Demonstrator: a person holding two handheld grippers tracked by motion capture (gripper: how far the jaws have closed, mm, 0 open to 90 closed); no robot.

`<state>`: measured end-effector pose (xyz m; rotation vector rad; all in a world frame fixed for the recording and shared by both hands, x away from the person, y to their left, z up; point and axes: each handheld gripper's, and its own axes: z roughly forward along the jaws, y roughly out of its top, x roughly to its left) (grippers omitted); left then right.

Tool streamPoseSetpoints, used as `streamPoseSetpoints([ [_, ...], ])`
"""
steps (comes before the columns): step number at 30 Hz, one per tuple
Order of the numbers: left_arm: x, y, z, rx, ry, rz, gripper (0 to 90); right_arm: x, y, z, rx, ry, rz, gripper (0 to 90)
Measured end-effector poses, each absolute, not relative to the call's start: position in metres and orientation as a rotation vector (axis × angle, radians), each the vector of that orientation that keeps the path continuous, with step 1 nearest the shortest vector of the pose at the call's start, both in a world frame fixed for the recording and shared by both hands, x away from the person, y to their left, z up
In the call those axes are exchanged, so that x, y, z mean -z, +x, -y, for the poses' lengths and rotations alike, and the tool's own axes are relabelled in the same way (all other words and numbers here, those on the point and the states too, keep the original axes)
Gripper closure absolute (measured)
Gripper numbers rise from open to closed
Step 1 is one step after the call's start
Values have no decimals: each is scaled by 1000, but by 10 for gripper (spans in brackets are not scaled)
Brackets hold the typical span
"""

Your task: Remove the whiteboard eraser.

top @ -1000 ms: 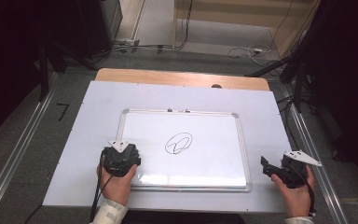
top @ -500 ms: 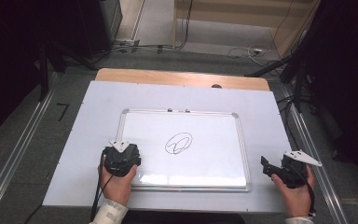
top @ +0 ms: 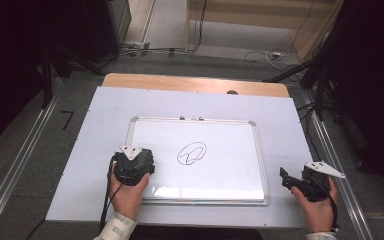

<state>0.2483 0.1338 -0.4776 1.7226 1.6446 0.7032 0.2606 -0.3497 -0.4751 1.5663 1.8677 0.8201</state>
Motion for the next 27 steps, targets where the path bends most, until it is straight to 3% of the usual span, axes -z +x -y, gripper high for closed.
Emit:
streamPoseSetpoints([
  [27, 472, 266, -122, -640, 1738, -1596, 408, 476, 263, 349, -824, 1579, -1866, 148],
])
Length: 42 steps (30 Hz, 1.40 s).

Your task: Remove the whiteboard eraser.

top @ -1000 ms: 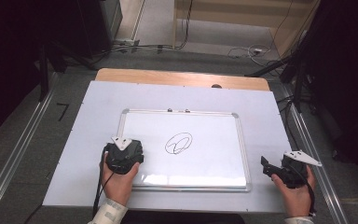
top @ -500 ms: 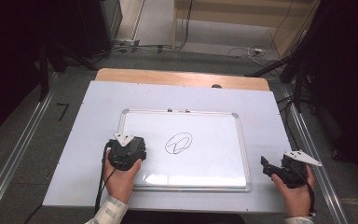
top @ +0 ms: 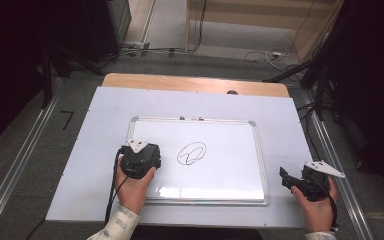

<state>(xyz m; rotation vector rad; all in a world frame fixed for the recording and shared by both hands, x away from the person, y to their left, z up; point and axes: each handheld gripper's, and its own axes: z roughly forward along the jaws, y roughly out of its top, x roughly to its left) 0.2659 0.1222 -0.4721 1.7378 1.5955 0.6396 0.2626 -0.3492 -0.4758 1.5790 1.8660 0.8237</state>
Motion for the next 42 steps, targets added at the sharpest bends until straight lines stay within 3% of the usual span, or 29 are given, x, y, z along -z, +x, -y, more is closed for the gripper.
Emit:
streamPoseSetpoints([
  [42, 470, 285, -105, -608, 1756, -1536, 407, 478, 262, 348, -822, 1570, -1880, 148],
])
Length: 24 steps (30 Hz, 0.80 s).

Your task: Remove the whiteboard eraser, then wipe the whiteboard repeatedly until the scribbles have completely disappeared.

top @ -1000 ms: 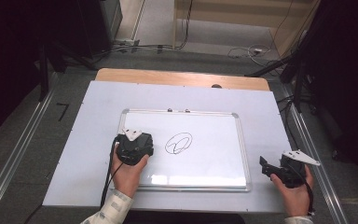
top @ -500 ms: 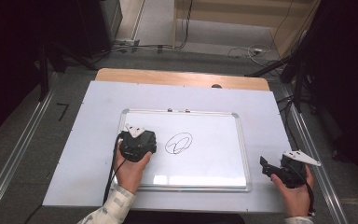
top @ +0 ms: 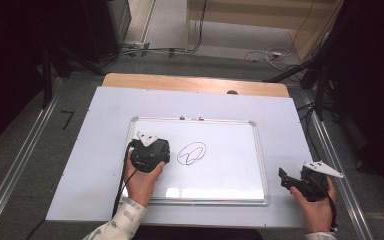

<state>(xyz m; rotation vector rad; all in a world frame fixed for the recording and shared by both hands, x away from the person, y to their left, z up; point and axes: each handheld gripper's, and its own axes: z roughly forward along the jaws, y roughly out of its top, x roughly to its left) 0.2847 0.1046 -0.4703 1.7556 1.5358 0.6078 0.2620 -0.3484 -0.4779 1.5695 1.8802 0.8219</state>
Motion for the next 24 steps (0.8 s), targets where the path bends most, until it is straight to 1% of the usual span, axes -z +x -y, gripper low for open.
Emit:
streamPoseSetpoints([
  [15, 471, 289, -97, -591, 1764, -1521, 407, 478, 262, 349, -824, 1569, -1878, 148],
  [24, 472, 298, -92, -571, 1764, -1505, 407, 478, 263, 349, -818, 1574, -1879, 148],
])
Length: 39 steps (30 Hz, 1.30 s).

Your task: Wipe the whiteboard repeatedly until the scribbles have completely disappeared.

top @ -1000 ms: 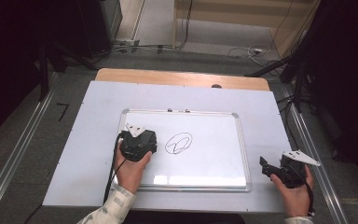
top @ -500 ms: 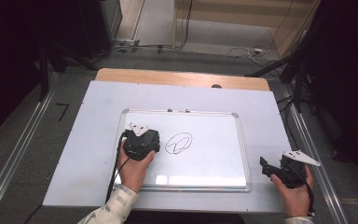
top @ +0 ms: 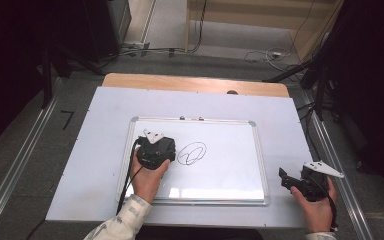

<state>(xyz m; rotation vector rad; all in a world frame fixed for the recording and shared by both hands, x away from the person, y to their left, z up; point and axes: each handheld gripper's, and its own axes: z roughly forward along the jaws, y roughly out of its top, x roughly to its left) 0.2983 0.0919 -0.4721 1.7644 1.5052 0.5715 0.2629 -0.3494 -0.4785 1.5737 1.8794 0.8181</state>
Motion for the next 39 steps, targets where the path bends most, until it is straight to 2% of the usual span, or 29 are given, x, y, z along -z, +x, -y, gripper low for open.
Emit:
streamPoseSetpoints([
  [25, 481, 327, -78, -528, 1770, -1511, 408, 478, 263, 348, -827, 1566, -1883, 148],
  [39, 487, 338, -71, -577, 1810, -1515, 408, 477, 263, 347, -832, 1567, -1882, 148],
])
